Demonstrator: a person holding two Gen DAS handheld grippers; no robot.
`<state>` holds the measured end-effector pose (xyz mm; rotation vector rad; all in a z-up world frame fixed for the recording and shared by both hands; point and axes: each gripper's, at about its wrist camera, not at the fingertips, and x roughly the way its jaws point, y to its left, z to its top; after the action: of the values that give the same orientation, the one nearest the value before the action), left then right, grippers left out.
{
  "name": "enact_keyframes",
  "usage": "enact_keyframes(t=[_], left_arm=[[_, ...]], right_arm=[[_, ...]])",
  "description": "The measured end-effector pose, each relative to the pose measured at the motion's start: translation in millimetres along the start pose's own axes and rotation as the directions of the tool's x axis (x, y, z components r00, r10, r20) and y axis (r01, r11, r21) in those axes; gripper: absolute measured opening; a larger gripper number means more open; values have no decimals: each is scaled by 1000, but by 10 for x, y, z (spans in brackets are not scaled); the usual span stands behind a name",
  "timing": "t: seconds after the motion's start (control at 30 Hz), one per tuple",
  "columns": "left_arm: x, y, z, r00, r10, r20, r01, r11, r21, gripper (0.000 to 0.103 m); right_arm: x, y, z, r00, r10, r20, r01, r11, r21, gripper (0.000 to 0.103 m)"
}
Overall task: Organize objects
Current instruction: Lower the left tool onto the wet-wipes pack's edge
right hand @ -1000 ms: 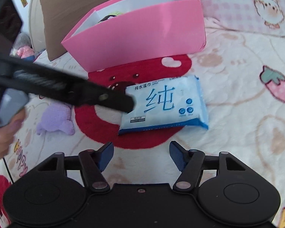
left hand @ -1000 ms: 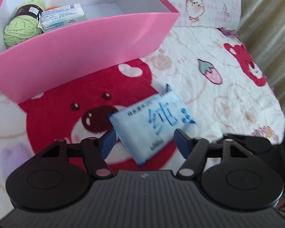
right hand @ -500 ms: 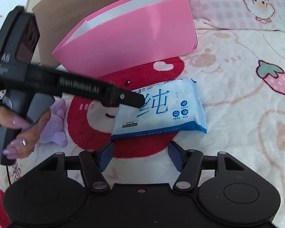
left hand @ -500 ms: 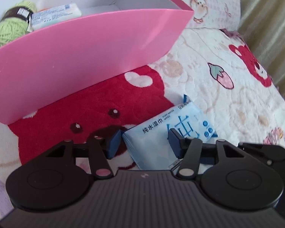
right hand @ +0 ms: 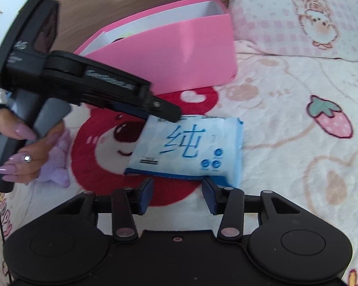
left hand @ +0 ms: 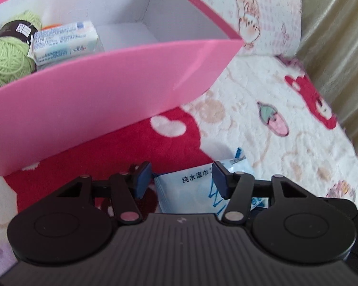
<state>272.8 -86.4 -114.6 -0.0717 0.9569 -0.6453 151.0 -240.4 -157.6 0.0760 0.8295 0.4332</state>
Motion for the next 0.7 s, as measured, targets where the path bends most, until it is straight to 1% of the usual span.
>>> enact_keyframes(t=[0.13, 0.23, 0.3, 0.33, 0.4, 0.43, 0.47, 0.57, 0.63, 0.7], left_arm=[[72, -87, -49, 998, 18, -58, -15, 999, 49, 52], [73, -134, -90, 996, 1, -92, 7, 997, 82, 52], [66, -133, -99, 993, -23, -115, 30, 997, 64, 52], [60, -125, -111, 992, -31, -120, 36, 998, 42, 52], [52, -103, -151, 990, -55, -134, 52, 998, -24, 52], [47, -101, -184, 987, -77, -140, 71, 996, -51, 52], [46, -115, -220, 985, -89, -147, 81, 995, -64, 50], [16, -191, -315, 986, -81, -147, 74, 996, -53, 48], [-14, -196, -356, 981, -125, -146, 113, 989, -92, 48], [-41, -208, -389, 978, -147, -146, 130, 984, -119, 48]], right_arm=[[6, -195, 66, 999, -36, -4, 36, 999, 37, 49], [-39, -305, 79, 999, -52, 12, 51, 997, 63, 49], [-50, -340, 99, 998, -60, 16, 59, 996, 60, 50], [-65, -356, 105, 999, -46, 26, 44, 997, 70, 51], [-64, -406, 119, 999, 34, 28, -36, 994, 105, 58], [-51, -406, 123, 999, 46, 21, -48, 991, 127, 59], [-55, -400, 126, 999, 42, 19, -44, 990, 137, 59], [-61, -372, 122, 1000, 29, 13, -30, 993, 114, 58], [-85, -360, 122, 999, 33, 13, -35, 995, 98, 52], [-108, -312, 127, 999, 32, 8, -32, 999, 40, 50]])
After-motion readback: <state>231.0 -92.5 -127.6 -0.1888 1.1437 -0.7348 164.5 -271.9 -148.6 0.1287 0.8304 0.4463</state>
